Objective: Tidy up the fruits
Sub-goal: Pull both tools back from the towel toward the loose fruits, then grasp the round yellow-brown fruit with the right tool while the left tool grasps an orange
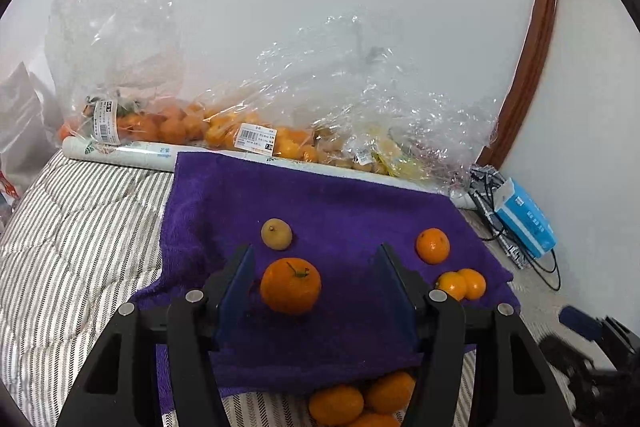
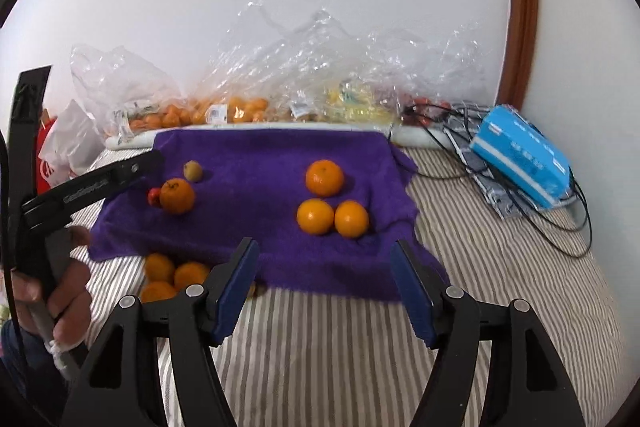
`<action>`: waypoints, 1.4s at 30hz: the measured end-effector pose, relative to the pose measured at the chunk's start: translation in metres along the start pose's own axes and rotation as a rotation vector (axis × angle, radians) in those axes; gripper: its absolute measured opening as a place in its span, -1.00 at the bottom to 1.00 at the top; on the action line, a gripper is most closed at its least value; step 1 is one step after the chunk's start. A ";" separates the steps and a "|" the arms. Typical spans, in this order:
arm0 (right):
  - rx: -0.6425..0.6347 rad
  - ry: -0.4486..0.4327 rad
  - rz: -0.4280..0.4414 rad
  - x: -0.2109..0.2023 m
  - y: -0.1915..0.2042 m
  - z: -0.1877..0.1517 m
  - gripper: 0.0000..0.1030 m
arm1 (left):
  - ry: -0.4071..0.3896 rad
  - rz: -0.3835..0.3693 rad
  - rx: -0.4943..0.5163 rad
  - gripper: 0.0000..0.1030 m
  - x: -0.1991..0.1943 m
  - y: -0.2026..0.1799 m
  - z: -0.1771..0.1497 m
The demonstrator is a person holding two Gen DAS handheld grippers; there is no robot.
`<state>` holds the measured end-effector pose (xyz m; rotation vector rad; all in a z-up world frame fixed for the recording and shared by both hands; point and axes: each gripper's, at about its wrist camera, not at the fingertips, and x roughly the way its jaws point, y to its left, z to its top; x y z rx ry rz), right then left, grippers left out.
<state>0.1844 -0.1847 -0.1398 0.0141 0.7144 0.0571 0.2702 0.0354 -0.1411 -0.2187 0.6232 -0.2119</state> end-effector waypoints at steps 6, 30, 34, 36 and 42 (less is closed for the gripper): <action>0.030 0.060 -0.012 -0.018 0.000 -0.010 0.38 | -0.027 -0.024 0.005 0.15 -0.014 -0.004 -0.004; 0.076 0.031 0.052 -0.046 0.024 -0.046 0.12 | 0.007 0.042 0.060 0.15 -0.054 0.032 -0.056; 0.054 0.047 0.055 -0.038 0.028 -0.048 0.08 | 0.028 0.033 0.031 0.15 -0.049 0.038 -0.056; 0.044 0.072 0.073 -0.029 0.030 -0.047 0.02 | 0.041 0.028 0.037 0.15 -0.046 0.037 -0.056; 0.001 0.090 0.097 -0.003 0.036 -0.043 -0.18 | 0.039 0.008 0.050 0.15 -0.044 0.033 -0.056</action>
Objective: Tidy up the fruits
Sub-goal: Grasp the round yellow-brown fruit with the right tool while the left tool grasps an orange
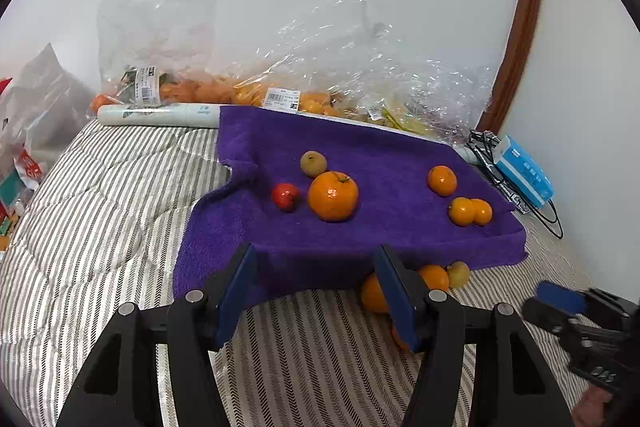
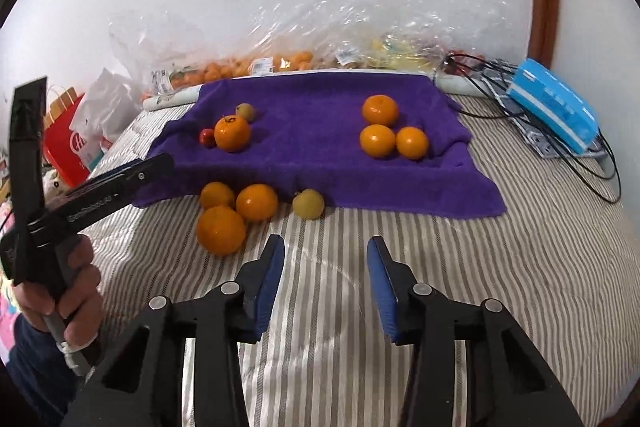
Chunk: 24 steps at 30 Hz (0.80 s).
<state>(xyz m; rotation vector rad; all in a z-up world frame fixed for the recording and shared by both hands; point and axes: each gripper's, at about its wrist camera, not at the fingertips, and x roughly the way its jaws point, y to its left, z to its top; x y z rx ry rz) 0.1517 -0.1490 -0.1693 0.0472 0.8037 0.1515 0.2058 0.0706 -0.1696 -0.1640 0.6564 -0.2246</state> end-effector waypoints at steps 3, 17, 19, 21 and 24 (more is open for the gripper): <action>-0.025 0.009 0.019 0.017 0.005 0.003 -0.26 | -0.001 -0.005 -0.003 0.15 0.001 -0.001 0.001; -0.061 0.069 -0.008 0.076 0.012 0.019 -0.37 | -0.006 0.005 -0.053 0.15 0.003 0.008 0.005; -0.075 0.074 -0.006 0.078 0.014 0.020 -0.37 | 0.002 0.003 -0.054 0.15 0.004 0.008 0.005; -0.090 0.079 -0.011 0.080 0.017 0.020 -0.37 | 0.012 0.002 -0.051 0.15 0.006 0.008 0.004; -0.110 0.082 -0.007 0.083 0.021 0.022 -0.44 | 0.015 -0.002 -0.042 0.15 0.007 0.007 0.003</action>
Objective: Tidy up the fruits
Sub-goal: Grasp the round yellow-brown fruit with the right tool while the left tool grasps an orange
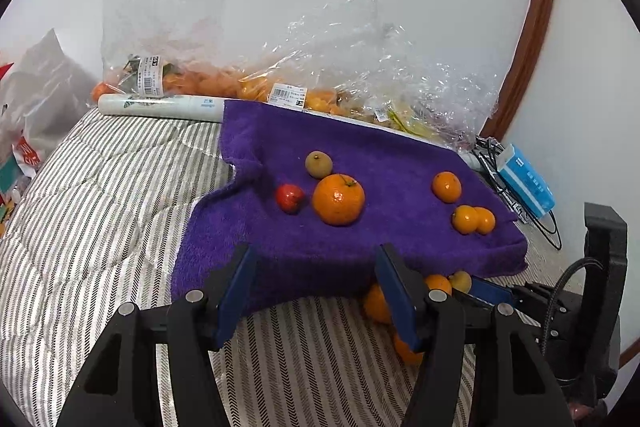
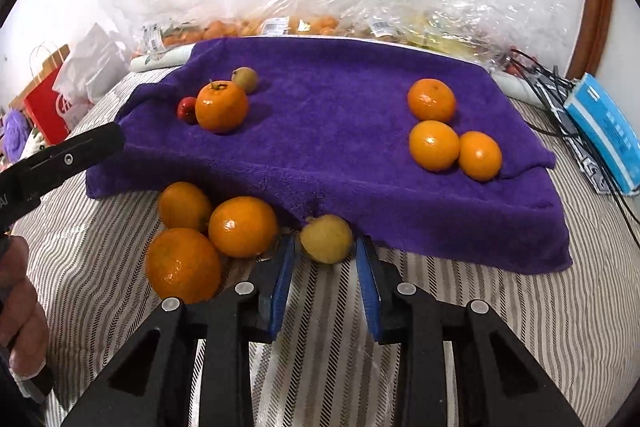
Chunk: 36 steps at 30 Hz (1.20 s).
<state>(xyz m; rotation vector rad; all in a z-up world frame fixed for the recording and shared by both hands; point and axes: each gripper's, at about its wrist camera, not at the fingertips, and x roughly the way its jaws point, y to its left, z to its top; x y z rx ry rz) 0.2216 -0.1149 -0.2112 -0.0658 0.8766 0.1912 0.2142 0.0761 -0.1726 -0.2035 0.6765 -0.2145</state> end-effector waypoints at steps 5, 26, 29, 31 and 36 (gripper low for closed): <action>0.017 -0.025 0.034 -0.005 -0.005 0.000 -0.49 | 0.003 0.002 0.017 0.15 0.001 -0.002 -0.002; 0.095 -0.047 0.093 -0.010 -0.019 -0.005 -0.48 | 0.031 -0.035 0.085 0.15 0.006 -0.012 -0.007; 0.177 -0.057 0.111 -0.011 -0.032 -0.007 -0.48 | 0.066 -0.085 0.075 0.15 0.008 -0.012 -0.008; 0.171 -0.062 0.106 -0.013 -0.032 -0.007 -0.48 | 0.080 -0.094 0.082 0.15 0.010 -0.014 -0.010; 0.103 -0.102 0.053 -0.025 -0.026 -0.010 -0.48 | 0.120 -0.057 0.115 0.15 0.018 -0.020 -0.016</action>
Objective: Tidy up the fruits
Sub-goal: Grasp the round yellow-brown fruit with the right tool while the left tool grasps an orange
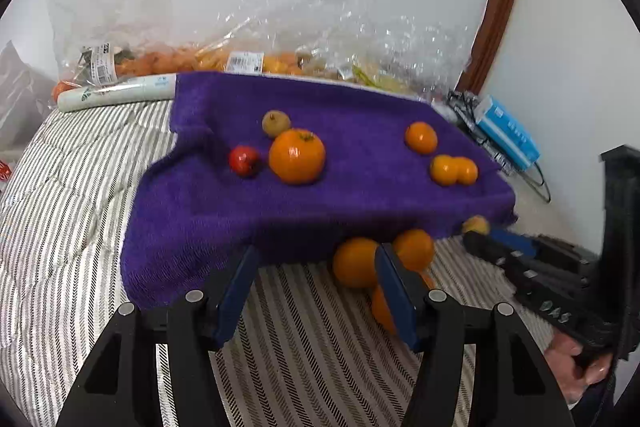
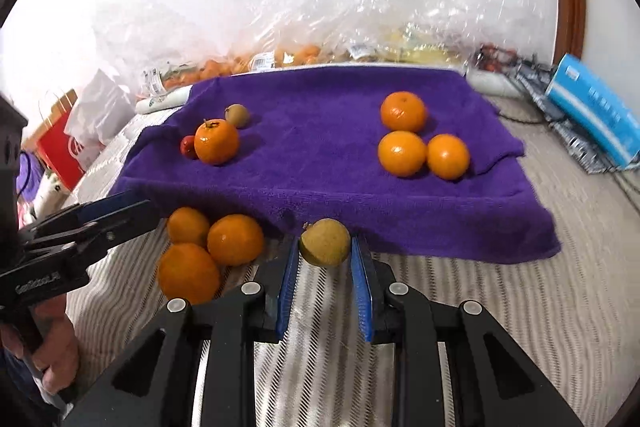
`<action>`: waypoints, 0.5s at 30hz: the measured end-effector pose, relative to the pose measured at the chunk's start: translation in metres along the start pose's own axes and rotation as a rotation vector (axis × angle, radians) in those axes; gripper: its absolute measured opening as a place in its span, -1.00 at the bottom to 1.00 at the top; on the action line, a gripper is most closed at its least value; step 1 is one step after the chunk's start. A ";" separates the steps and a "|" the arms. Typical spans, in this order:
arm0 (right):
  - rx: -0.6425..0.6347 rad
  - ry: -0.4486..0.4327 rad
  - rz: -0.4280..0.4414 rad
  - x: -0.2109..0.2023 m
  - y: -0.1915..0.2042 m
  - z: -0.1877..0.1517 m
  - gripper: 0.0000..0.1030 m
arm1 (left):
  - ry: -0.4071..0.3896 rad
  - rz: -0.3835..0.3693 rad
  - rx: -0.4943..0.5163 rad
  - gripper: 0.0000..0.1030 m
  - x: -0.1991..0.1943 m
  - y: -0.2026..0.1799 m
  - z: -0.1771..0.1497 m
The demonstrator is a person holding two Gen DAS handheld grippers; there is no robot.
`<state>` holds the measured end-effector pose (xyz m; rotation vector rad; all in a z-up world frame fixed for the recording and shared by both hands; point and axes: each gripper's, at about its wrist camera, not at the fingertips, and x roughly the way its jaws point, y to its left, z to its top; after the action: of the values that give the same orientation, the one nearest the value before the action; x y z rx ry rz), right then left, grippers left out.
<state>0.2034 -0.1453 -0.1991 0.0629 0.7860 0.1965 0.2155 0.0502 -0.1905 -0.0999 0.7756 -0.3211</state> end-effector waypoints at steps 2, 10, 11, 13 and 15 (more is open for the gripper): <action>-0.007 -0.012 -0.009 -0.006 -0.005 -0.001 -0.48 | 0.028 0.011 0.003 0.15 0.004 0.000 -0.001; 0.056 -0.024 0.041 -0.026 -0.048 -0.016 -0.48 | 0.084 -0.015 0.077 0.12 0.011 -0.017 -0.005; 0.075 -0.027 0.050 -0.028 -0.053 -0.018 -0.48 | 0.088 -0.014 0.079 0.12 0.012 -0.020 -0.006; 0.094 -0.028 0.054 -0.029 -0.059 -0.019 -0.48 | 0.096 -0.003 0.069 0.12 0.015 -0.024 -0.006; 0.097 -0.021 0.044 -0.028 -0.062 -0.019 -0.48 | 0.103 0.014 0.062 0.12 0.018 -0.029 -0.006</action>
<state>0.1799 -0.2123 -0.2009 0.1735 0.7734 0.1990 0.2165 0.0169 -0.2010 -0.0194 0.8671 -0.3388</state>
